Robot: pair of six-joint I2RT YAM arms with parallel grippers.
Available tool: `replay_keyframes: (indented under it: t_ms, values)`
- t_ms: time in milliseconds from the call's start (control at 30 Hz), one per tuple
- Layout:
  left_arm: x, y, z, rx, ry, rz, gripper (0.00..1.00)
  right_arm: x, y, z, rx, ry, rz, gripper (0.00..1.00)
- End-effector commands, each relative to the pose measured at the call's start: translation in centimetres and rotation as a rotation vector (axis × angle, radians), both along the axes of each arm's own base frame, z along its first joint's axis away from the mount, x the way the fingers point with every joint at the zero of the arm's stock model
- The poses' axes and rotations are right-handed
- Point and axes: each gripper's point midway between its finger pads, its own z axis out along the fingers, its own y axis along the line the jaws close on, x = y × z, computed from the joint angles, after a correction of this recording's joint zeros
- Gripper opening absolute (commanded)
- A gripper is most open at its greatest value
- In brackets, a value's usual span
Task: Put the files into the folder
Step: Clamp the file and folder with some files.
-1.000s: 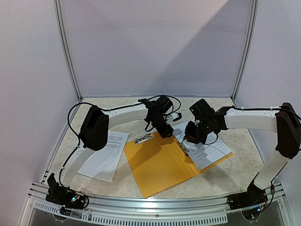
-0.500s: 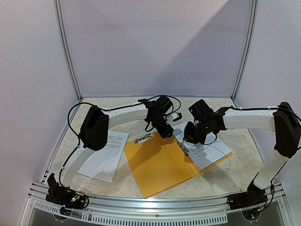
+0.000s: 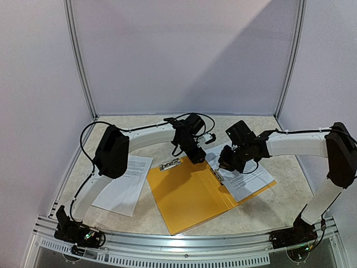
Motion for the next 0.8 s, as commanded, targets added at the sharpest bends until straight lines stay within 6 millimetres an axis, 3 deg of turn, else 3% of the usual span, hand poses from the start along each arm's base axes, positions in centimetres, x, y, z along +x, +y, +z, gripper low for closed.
replay_keyframes:
  t_ms: [0,300,533,767]
  values:
    - [-1.8,1.1,-2.9,0.082,0.048,-0.021,0.60,-1.3,-0.7,-1.6,-0.002,0.041,-0.010,0.02]
    - [-1.8,1.1,-3.1,0.082,0.050,-0.017,0.60,-3.1,-0.6,-3.0,0.025,0.049,-0.026,0.01]
    - [-1.8,1.2,-3.3,0.086,0.053,-0.013,0.60,-4.7,-0.7,-5.2,0.041,0.062,-0.048,0.01]
    - [-1.8,1.2,-3.4,0.087,0.054,-0.015,0.60,-5.8,-1.9,-6.7,0.000,0.079,-0.069,0.01]
